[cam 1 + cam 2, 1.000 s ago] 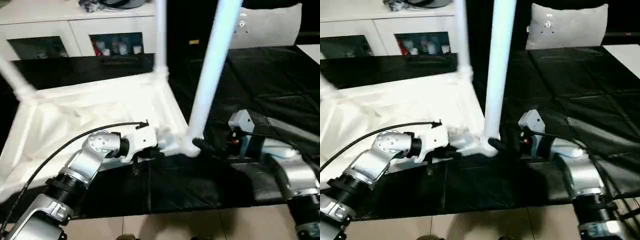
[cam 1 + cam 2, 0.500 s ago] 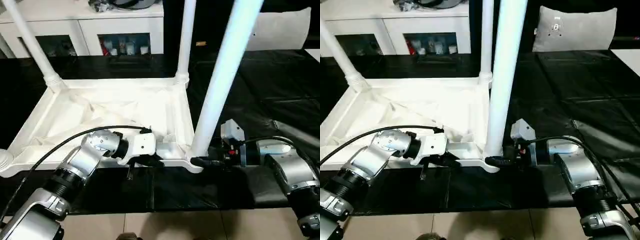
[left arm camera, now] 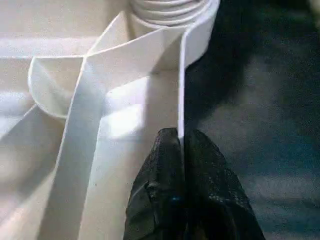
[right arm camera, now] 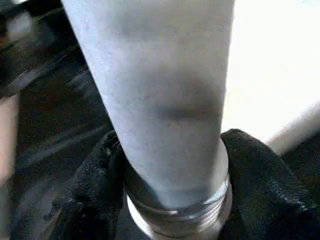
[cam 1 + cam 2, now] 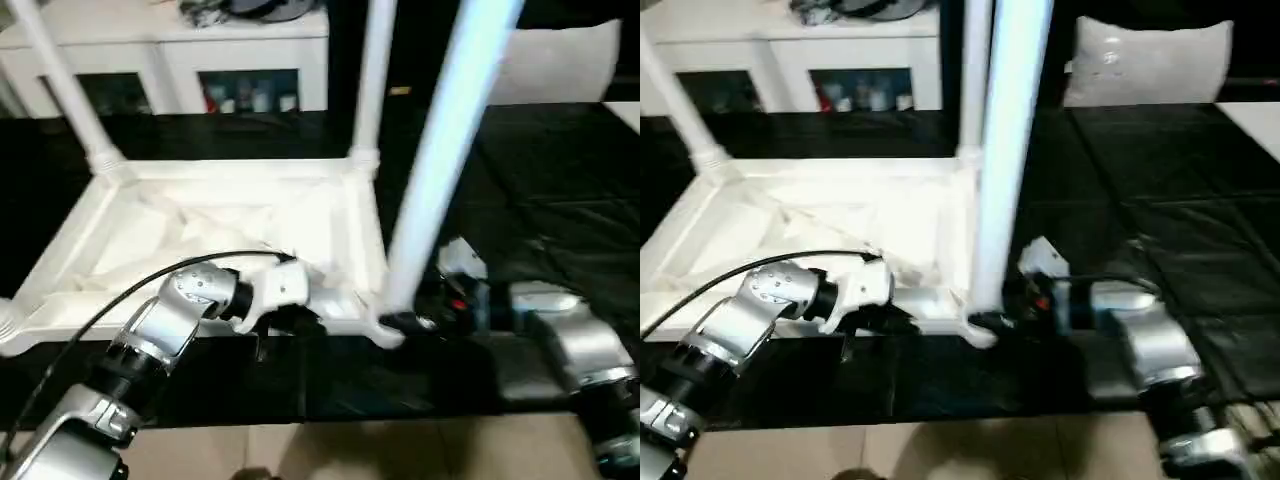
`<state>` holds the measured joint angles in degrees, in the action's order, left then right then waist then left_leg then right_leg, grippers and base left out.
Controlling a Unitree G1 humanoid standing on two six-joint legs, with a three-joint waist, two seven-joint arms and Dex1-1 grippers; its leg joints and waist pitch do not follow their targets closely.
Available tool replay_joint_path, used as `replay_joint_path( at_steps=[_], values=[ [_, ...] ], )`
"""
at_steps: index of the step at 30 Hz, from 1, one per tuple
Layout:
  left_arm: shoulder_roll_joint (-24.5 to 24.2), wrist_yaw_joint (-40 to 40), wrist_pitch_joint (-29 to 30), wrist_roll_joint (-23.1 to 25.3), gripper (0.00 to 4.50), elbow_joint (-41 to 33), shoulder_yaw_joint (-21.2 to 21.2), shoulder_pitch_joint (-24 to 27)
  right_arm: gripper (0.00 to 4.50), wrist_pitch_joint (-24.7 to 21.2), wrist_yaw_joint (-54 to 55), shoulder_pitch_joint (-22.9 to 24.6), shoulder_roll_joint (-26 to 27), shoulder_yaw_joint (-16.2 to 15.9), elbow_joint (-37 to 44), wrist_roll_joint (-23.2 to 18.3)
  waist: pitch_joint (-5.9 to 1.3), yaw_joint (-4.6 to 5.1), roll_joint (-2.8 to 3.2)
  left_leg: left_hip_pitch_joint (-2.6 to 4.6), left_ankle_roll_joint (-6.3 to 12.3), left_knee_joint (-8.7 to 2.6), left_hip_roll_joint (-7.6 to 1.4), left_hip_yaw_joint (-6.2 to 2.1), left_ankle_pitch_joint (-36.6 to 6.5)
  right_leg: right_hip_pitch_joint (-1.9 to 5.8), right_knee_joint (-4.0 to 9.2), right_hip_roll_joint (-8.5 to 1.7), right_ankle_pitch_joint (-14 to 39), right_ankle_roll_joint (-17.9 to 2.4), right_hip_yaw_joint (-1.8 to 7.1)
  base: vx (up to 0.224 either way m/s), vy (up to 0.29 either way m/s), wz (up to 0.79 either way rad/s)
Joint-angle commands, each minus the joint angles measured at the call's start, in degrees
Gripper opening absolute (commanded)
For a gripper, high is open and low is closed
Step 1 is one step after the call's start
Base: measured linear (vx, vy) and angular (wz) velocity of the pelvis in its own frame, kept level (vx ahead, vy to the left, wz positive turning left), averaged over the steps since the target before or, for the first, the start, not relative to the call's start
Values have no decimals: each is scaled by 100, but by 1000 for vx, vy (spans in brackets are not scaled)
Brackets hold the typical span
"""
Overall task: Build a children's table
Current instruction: Rotate leg to tighten
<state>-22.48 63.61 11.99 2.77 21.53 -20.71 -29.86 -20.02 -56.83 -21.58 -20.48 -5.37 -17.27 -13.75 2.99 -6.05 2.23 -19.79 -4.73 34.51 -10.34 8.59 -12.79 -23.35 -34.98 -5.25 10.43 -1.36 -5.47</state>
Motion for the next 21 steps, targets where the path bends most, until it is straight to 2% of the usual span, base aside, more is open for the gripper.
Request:
replay_joint_path(
  at_steps=[1, 2, 3, 4, 5, 8, 10, 11, 12, 14, 16, 18, 21],
  values=[
    [396, -349, 282, -75, 0, -178, -185, 23, 266, -479, 590, -141, 408, -53, 56, -219, -311, 6, -90, -62, 176, -471, -200, -19, -739, 366, 525, -359, 2304, -789, 272, 0, 0, 0],
    [607, -656, 608, -123, 0, -246, -77, 20, 266, -632, 1224, -215, 691, 41, -11, -47, -283, 67, -50, -60, 133, -483, -197, -22, -874, 340, 559, -357, 2502, -704, 281, 0, 0, 0],
    [616, -669, 623, -126, 0, -250, -72, 21, 266, -638, 1250, -218, 703, 45, -13, -38, -267, 125, -77, -81, 99, -492, -180, -29, -988, 351, 589, -348, 2682, -616, 264, 0, 0, 0],
    [750, -896, 779, -101, 0, -242, -16, -5, 266, -673, 1612, -253, 870, 107, -75, 55, -276, 138, -65, -77, 73, -490, -170, -31, -1012, 358, 595, -347, 2761, -565, 261, 0, 0, 0],
    [930, -1214, 969, -36, 0, -214, 62, -49, 265, -738, 2064, -288, 1085, 192, -127, 143, -283, 172, -77, -55, 95, -482, -161, -24, -1022, 330, 625, -350, 2817, -510, 267, 0, 0, 0],
    [1367, -1970, 1283, 90, 0, -95, 297, -206, 264, -697, 3001, -337, 1479, 367, -274, 348, -283, 223, -60, -45, 131, -477, -150, -19, -1016, 303, 648, -332, 2807, -491, 261, 0, 0, 0],
    [1479, -2115, 1353, 119, 0, -115, 321, -233, 264, -572, 3213, -329, 1568, 374, -315, 468, -301, 227, -56, -56, 129, -478, -152, -22, -925, 313, 638, -329, 2641, -505, 261, 0, 0, 0],
    [1502, -2118, 1378, 126, 0, -155, 312, -226, 264, -492, 3233, -310, 1591, 373, -312, 501, -314, 217, -46, -71, 171, -481, -155, -26, -846, 332, 615, -324, 2415, -528, 266, 0, 0, 0],
    [1512, -2121, 1414, 142, 0, -234, 294, -199, 297, -399, 3219, -266, 1621, 374, -242, 512, -325, 217, -46, -82, 200, -479, -154, -28, -784, 345, 596, -321, 2259, -561, 268, 0, 0, 0],
    [1447, -2063, 1273, 188, 0, -245, 221, -173, 330, -365, 3107, -200, 1609, 418, -135, 415, -356, 207, -42, -99, 325, -456, -172, -26, -490, 366, 517, -314, 1500, -786, 282, 0, 0, 0],
    [1319, -1967, 1084, 257, 0, -236, 131, -134, 347, -310, 2949, -134, 1554, 433, -53, 341, -375, 204, -20, -98, 406, -438, -183, -24, -331, 378, 471, -317, 1074, -968, 278, 0, 0, 0],
    [1182, -1830, 869, 300, 0, -211, 69, -94, 359, -212, 2771, -65, 1412, 381, 10, 372, -385, 201, -16, -114, 492, -425, -188, -29, -246, 401, 445, -324, 806, -1077, 271, 0, 0, 0],
    [944, -1586, 572, 349, 0, -119, 45, -19, 379, 25, 2336, 80, 1099, 434, 148, 299, -386, 195, -22, -110, 532, -418, -196, -24, -289, 413, 437, -334, 744, -1141, 271, 0, 0, 0]
  ],
)
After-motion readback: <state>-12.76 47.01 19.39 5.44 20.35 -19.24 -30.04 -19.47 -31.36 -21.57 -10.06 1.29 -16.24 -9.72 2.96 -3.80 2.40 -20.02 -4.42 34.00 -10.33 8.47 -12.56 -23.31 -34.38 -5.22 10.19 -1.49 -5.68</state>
